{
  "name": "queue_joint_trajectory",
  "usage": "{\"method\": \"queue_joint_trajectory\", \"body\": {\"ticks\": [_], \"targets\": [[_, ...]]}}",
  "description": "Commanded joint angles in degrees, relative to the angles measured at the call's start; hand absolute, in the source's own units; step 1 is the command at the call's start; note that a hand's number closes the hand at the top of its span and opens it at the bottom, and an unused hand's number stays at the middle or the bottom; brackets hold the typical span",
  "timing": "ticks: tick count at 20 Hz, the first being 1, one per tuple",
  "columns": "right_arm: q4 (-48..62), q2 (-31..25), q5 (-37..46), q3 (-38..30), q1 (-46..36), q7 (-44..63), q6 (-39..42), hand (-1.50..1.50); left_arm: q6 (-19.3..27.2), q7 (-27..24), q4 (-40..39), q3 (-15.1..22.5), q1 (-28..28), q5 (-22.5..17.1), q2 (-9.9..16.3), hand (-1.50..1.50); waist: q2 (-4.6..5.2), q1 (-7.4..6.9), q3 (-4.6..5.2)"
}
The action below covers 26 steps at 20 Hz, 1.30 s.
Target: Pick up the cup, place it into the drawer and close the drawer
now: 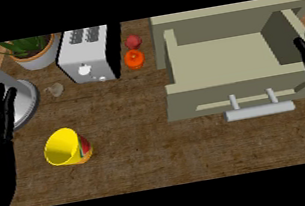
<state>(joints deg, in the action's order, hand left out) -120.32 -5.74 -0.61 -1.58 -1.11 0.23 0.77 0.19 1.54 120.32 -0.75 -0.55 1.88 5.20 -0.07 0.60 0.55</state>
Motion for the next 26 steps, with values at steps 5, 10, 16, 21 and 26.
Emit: {"method": "queue_joint_trajectory", "body": {"ticks": [5,10,16,21,26], "targets": [[0.88,0.28,-1.29,1.17,2.07,-2.05,3.09,-1.50,-9.38,-5.55,-2.95,-3.54,-0.27,-10.07,3.22,-1.50,0.06,-0.55,-0.54],[2.90,1.16,-6.82,2.23,1.91,2.12,5.31,-1.50,-9.78,-1.01,-6.37,-3.42,0.04,-19.07,-0.21,-1.50,0.11,-0.46,-0.56],[0.29,2.75,-3.63,4.14,0.03,6.51,2.60,-1.50,-10.93,-1.64,-3.09,-2.41,4.51,-17.67,-1.30,-1.50,0.03,-0.66,-0.55],[2.40,1.02,-6.26,0.54,-1.89,5.15,4.74,-1.50,-7.33,2.96,-4.22,-1.95,-1.66,-17.64,-1.75,-1.50,0.03,-0.56,-0.56],[5.08,1.96,-4.43,1.99,-3.31,4.37,4.36,-1.50,-10.55,1.63,-7.93,-5.63,-0.24,-20.41,0.07,-1.50,0.06,-0.62,-0.55]]}}
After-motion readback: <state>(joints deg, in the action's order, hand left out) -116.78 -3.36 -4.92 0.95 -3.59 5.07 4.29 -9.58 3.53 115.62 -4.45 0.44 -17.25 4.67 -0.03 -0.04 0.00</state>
